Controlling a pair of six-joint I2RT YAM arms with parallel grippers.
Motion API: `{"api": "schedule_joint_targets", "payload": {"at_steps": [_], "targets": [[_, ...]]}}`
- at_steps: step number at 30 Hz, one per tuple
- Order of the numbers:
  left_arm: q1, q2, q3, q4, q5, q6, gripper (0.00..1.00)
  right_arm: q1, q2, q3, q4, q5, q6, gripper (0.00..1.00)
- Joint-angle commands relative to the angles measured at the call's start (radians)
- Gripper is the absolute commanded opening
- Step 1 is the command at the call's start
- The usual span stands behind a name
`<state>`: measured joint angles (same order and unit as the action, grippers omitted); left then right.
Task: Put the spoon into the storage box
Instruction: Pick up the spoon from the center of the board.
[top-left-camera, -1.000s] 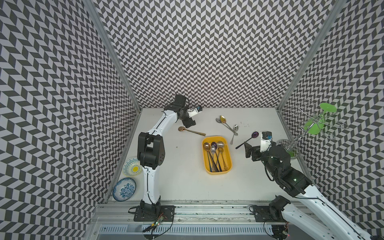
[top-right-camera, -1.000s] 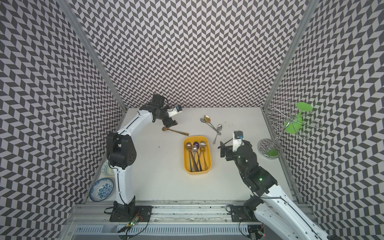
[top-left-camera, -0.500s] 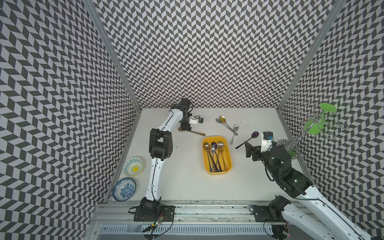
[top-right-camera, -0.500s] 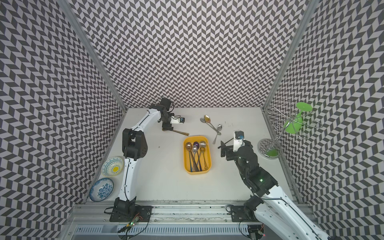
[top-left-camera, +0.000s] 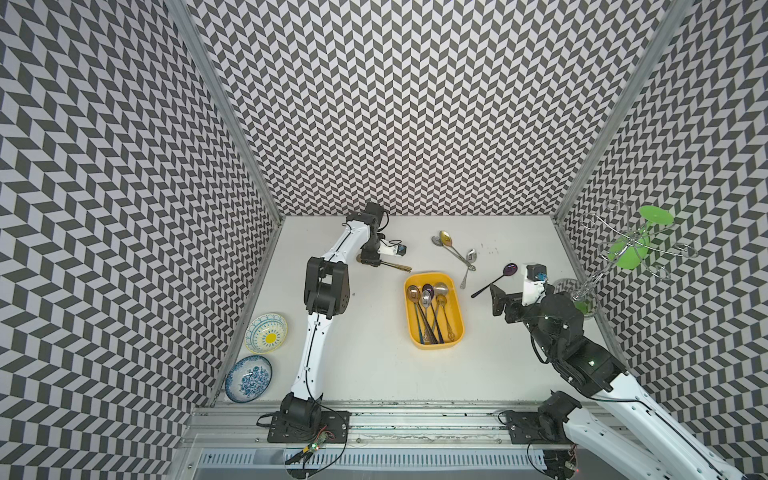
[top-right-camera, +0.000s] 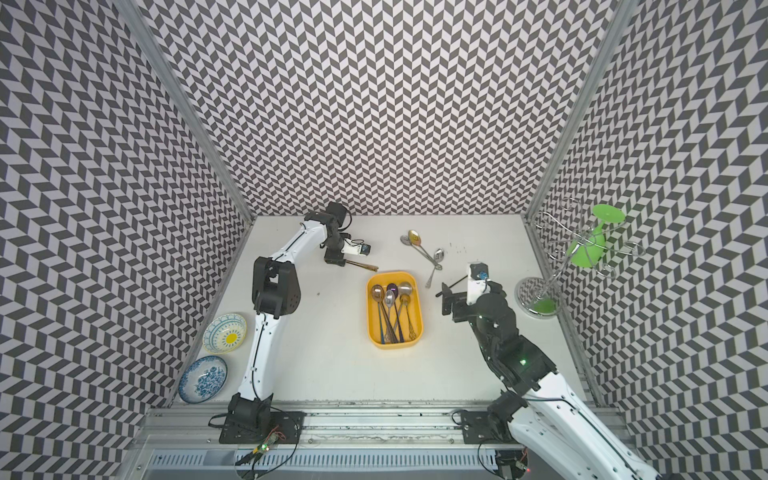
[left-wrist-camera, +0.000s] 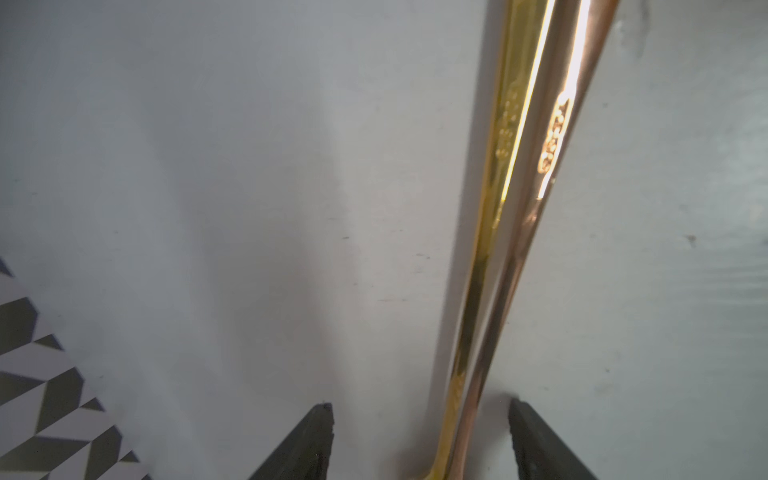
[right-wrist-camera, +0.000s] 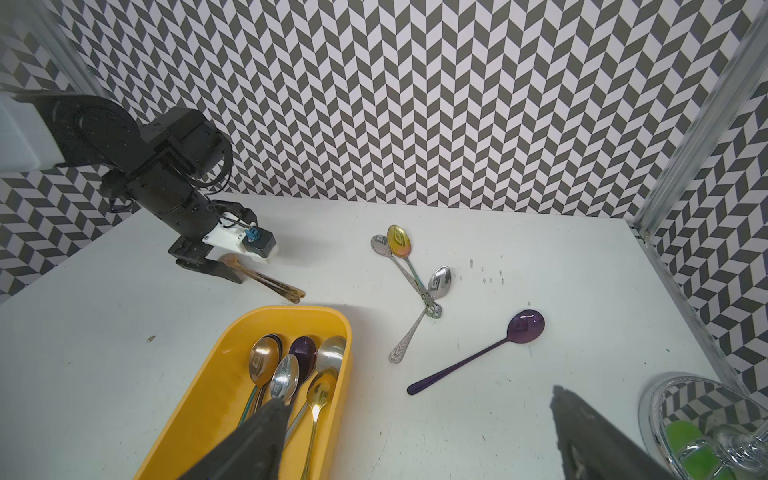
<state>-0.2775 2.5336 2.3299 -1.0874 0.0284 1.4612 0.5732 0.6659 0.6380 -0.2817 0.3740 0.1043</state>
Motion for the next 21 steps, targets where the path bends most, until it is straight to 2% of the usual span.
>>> {"api": "schedule_joint_targets", "payload": {"at_steps": [1,3,16,21], "targets": [[-0.015,0.043,0.015,-0.061,-0.026,0.019,0.56,0.007,-0.012,-0.004,0.064,-0.003,-0.007,1.00],[-0.020,0.059,0.023,-0.076,-0.031,0.016,0.38,0.007,-0.017,-0.006,0.062,0.012,-0.006,1.00],[-0.037,0.110,0.029,-0.222,-0.058,-0.045,0.34,0.008,-0.023,-0.006,0.067,0.003,-0.007,1.00],[-0.038,0.106,0.008,-0.267,-0.070,-0.068,0.21,0.009,-0.023,-0.006,0.070,-0.011,-0.008,1.00]]}}
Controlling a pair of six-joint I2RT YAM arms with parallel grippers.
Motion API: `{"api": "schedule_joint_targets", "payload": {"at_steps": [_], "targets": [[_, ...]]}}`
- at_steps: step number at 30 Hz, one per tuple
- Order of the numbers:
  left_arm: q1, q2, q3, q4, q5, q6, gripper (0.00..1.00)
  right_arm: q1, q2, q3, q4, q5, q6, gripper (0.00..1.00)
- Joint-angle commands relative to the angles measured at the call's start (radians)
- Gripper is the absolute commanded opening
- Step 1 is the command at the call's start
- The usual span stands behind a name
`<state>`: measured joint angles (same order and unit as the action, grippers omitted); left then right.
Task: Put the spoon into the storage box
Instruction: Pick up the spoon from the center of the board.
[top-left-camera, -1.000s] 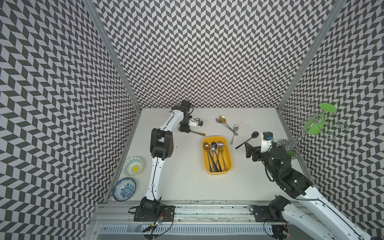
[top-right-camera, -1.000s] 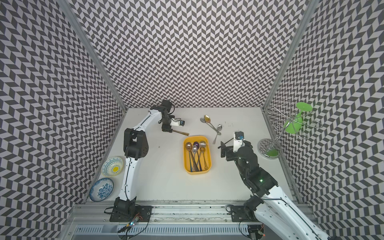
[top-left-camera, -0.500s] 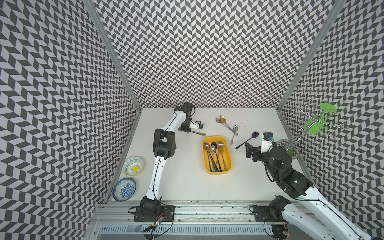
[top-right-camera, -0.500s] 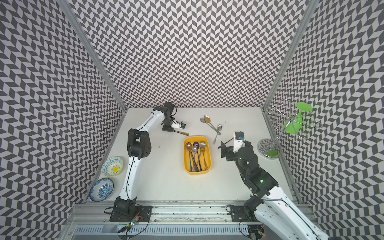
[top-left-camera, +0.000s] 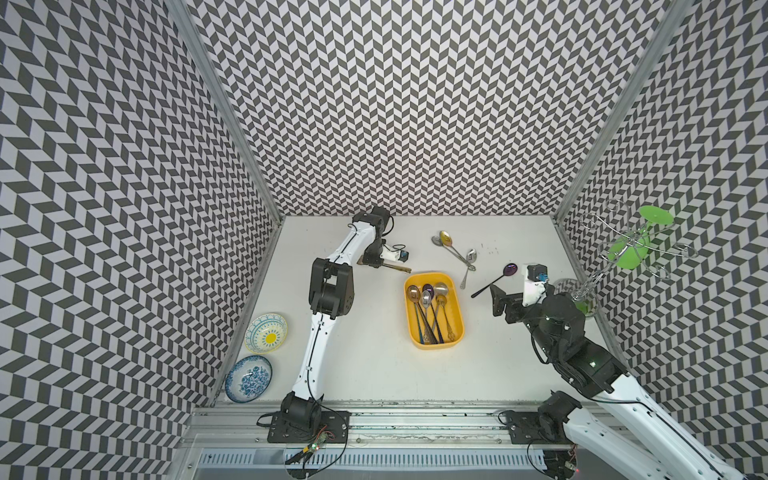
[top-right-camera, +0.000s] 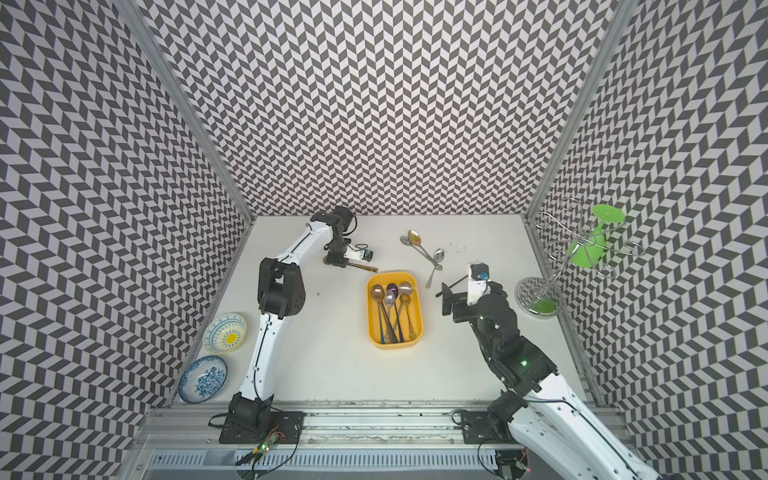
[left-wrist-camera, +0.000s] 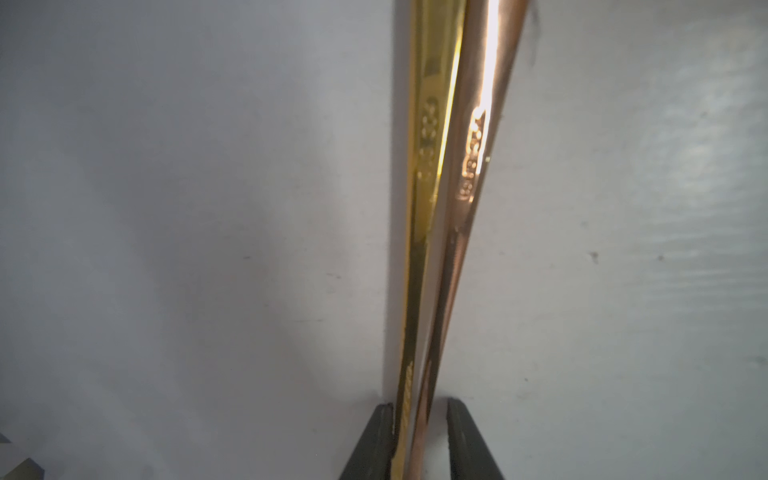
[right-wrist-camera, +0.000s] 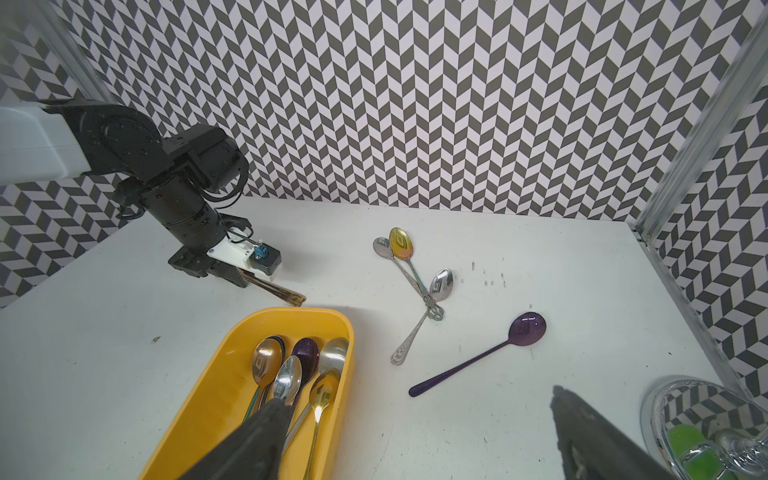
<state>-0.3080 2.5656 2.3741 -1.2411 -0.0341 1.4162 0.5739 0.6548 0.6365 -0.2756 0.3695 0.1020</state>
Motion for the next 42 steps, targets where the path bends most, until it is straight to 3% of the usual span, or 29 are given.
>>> {"api": "schedule_joint_targets", "payload": {"at_steps": [1,5,11,23,29,32,37,42], "targets": [[-0.006,0.068,-0.044,-0.113,-0.009,-0.029,0.21,0.007,-0.014,-0.005,0.062,0.003,-0.004,1.00],[-0.006,0.041,-0.081,-0.113,-0.009,-0.036,0.20,0.007,-0.015,-0.005,0.064,0.001,-0.006,1.00],[0.003,0.002,-0.086,-0.110,0.014,-0.054,0.00,0.007,-0.017,-0.006,0.064,0.007,-0.006,1.00],[0.020,-0.196,-0.130,0.119,0.049,-0.029,0.00,0.007,-0.021,-0.005,0.059,0.041,-0.003,1.00],[0.014,-0.358,-0.264,0.318,0.078,0.135,0.00,0.008,-0.023,-0.005,0.057,0.051,-0.003,1.00],[0.012,-0.401,-0.266,0.320,0.104,0.240,0.00,0.007,-0.016,-0.004,0.058,0.033,-0.004,1.00],[-0.001,-0.481,-0.297,0.212,0.153,0.521,0.00,0.007,-0.022,-0.005,0.057,0.059,-0.003,1.00],[-0.052,-0.666,-0.557,0.386,0.215,0.714,0.00,0.007,-0.023,-0.005,0.055,0.063,-0.001,1.00]]}}
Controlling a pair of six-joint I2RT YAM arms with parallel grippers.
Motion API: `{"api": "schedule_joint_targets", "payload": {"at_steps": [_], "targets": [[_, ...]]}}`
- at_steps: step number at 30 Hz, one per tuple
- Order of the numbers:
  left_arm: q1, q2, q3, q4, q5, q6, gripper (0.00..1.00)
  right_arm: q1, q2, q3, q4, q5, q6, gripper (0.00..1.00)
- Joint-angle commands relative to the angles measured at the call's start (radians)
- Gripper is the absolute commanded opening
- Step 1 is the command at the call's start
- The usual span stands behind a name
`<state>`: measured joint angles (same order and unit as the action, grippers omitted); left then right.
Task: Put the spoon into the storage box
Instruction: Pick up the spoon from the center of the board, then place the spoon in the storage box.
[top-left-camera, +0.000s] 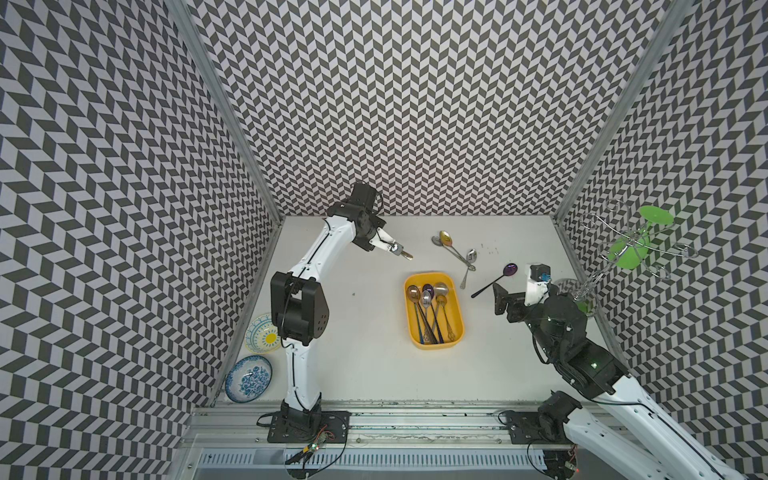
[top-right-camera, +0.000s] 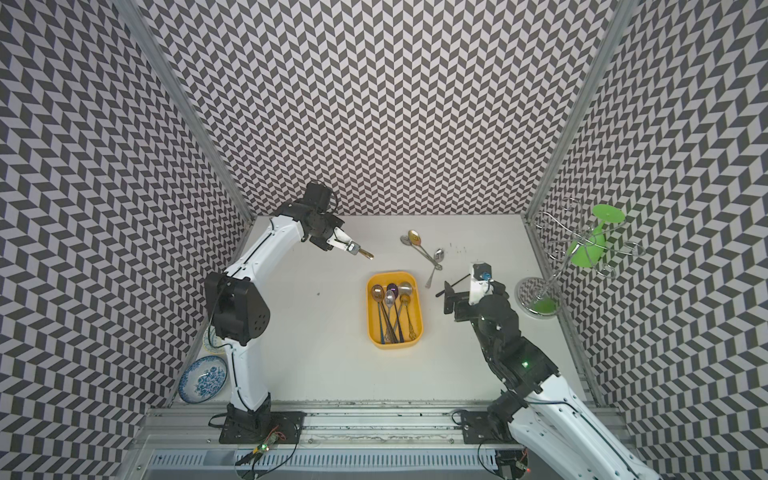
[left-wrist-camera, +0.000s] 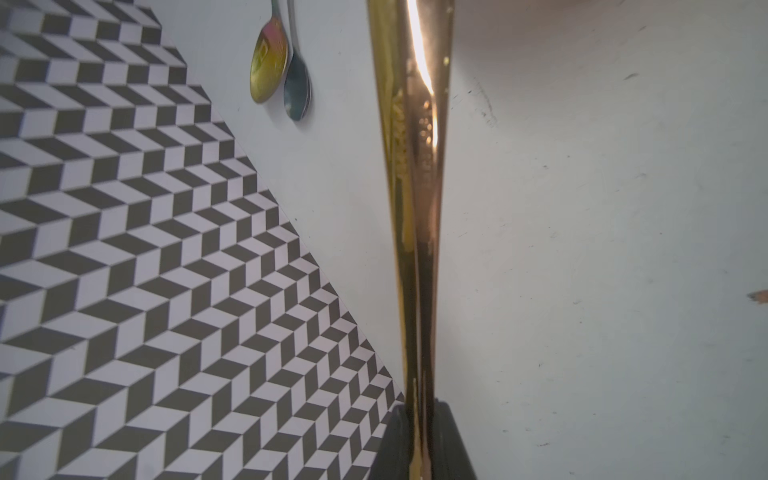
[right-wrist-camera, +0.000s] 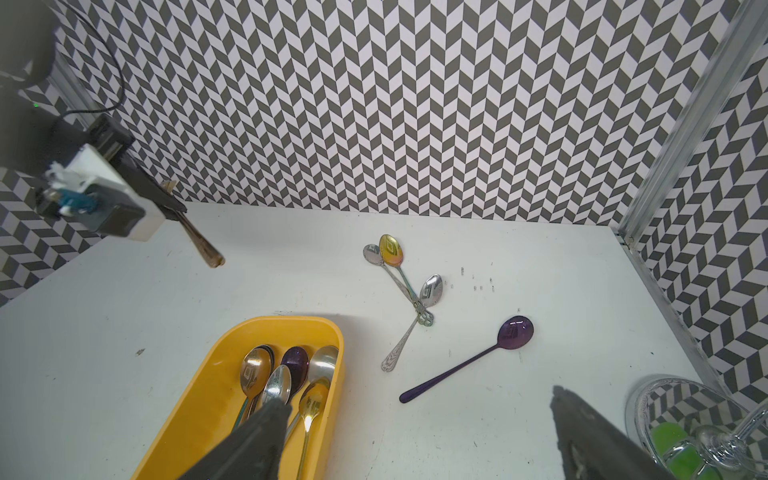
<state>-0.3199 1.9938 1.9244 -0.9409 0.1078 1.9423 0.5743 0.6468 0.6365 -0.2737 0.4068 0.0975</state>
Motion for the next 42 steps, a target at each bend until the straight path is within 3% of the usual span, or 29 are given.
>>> {"api": "schedule_joint_targets", "payload": {"at_steps": [1,4,14,22,28,42], "targets": [[-0.052,-0.130,-0.165,0.133,0.082,0.218,0.00,0.007,-0.014,-0.005,0.054,0.029,0.002,1.00],[-0.097,-0.204,-0.291,0.237,0.102,0.305,0.00,0.007,-0.009,-0.004,0.055,0.005,0.001,1.00],[-0.290,-0.192,-0.326,0.229,0.053,0.318,0.00,0.008,-0.017,-0.006,0.052,0.041,0.002,1.00],[-0.394,-0.176,-0.388,0.238,0.023,0.353,0.00,0.007,-0.024,-0.009,0.056,0.046,0.001,1.00],[-0.409,-0.164,-0.454,0.257,-0.018,0.396,0.00,0.008,-0.032,-0.008,0.057,0.043,0.001,1.00],[-0.412,-0.128,-0.541,0.344,0.016,0.485,0.00,0.009,-0.035,-0.010,0.057,0.046,0.001,1.00]]}}
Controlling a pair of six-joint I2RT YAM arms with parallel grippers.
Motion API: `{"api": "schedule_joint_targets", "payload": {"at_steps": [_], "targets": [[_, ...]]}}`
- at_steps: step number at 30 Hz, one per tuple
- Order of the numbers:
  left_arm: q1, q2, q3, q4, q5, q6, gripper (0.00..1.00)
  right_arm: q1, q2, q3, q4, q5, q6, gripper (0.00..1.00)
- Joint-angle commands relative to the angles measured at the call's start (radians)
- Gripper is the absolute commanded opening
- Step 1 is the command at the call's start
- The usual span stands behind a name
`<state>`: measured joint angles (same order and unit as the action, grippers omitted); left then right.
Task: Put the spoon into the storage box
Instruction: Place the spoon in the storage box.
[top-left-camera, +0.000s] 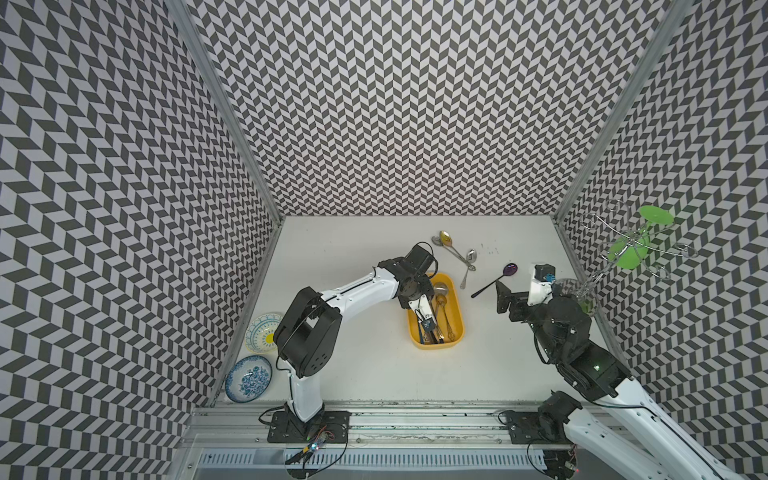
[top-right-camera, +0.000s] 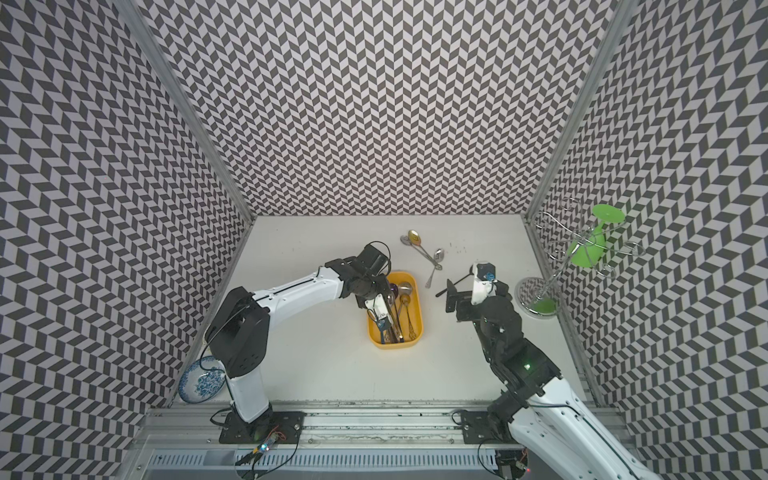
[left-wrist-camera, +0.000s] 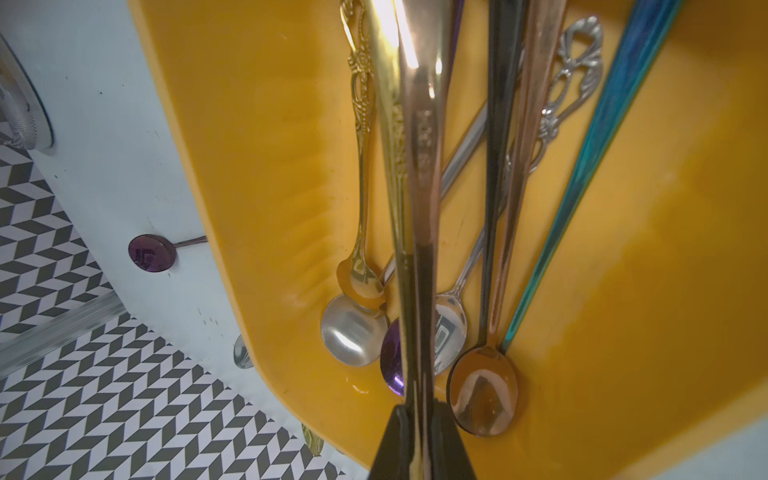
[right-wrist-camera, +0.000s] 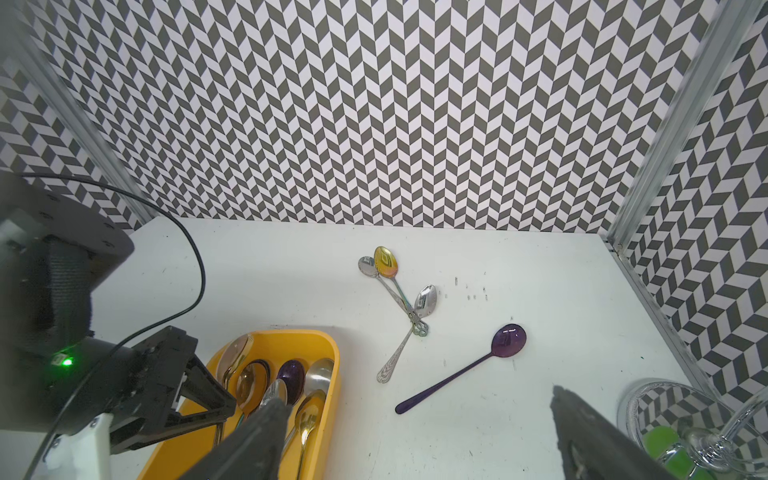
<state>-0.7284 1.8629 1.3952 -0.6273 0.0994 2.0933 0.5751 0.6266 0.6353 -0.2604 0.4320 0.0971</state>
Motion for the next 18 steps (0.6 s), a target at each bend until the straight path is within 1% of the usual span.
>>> {"api": "schedule_joint_targets", "payload": {"at_steps": [1,4,6,7,8,10,11,12,13,15,18], "targets": [[-0.005,0.002,-0.017,0.033,0.031,0.340,0.00,0.006,-0.014,-0.008,0.046,0.020,-0.001,1.00],[-0.008,0.001,-0.031,0.048,0.034,0.345,0.00,0.007,-0.009,-0.005,0.044,-0.006,-0.004,1.00],[-0.011,0.001,-0.041,0.064,0.034,0.332,0.00,0.009,-0.017,-0.008,0.042,0.013,0.000,1.00],[-0.012,-0.005,-0.050,0.079,0.036,0.321,0.10,0.008,-0.018,-0.008,0.043,0.022,0.001,1.00],[-0.012,-0.013,-0.056,0.091,0.045,0.308,0.24,0.007,-0.018,-0.008,0.047,0.017,-0.001,1.00],[-0.011,-0.027,-0.052,0.101,0.068,0.280,0.45,0.009,-0.013,-0.006,0.047,-0.004,-0.003,1.00],[-0.012,-0.035,-0.045,0.102,0.070,0.270,0.55,0.008,-0.014,-0.007,0.045,-0.004,-0.002,1.00],[-0.011,-0.042,-0.036,0.100,0.072,0.263,0.60,0.008,-0.017,-0.007,0.044,0.004,-0.001,1.00],[-0.011,-0.046,-0.019,0.093,0.074,0.245,0.68,0.008,-0.018,-0.008,0.044,0.017,0.000,1.00],[-0.012,-0.053,0.021,0.077,0.079,0.214,0.73,0.008,-0.015,-0.008,0.046,0.014,-0.001,1.00],[-0.011,-0.071,0.054,0.083,0.080,0.168,0.75,0.009,-0.010,-0.007,0.045,-0.006,-0.004,1.00]]}}
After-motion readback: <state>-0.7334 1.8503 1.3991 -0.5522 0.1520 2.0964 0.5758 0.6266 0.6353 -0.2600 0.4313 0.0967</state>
